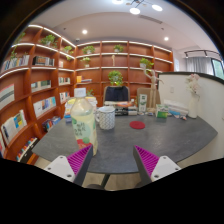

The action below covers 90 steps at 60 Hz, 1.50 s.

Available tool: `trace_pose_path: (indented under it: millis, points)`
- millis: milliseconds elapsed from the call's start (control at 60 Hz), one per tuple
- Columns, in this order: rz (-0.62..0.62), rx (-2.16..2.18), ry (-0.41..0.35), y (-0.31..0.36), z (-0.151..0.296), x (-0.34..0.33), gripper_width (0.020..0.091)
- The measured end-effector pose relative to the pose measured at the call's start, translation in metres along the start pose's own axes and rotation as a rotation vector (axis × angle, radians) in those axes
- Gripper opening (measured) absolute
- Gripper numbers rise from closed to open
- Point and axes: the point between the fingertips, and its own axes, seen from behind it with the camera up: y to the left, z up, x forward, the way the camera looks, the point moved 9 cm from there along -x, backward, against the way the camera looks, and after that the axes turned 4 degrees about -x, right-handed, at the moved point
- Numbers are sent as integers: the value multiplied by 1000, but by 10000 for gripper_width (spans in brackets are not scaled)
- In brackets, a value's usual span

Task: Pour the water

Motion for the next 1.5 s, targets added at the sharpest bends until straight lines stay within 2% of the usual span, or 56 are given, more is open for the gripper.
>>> trace_pose_path:
  millis: [117,283,617,700,733,767,800,817,850,983,1200,1300,1500]
  points:
    - [72,-1,-12,37,-19,13,823]
    - [145,25,-57,69,-8,29,823]
    - [112,19,-181,81,41,79,819]
    - [124,0,-197,85,45,89,773]
    - [121,-12,-196,85,45,93,726]
    - [102,-25,-193,86,43,95,663]
    - [77,-44,-188,81,42,100,568]
    - [62,-54,-186,81,41,98,482]
    - [70,-51,-200,84,42,97,481]
    - [78,-24,-229,82,41,98,383]
    - [71,-38,-222,84,43,105,382]
    - [71,7,-191,97,52,117,384]
    - [212,353,-135,136,90,164,383]
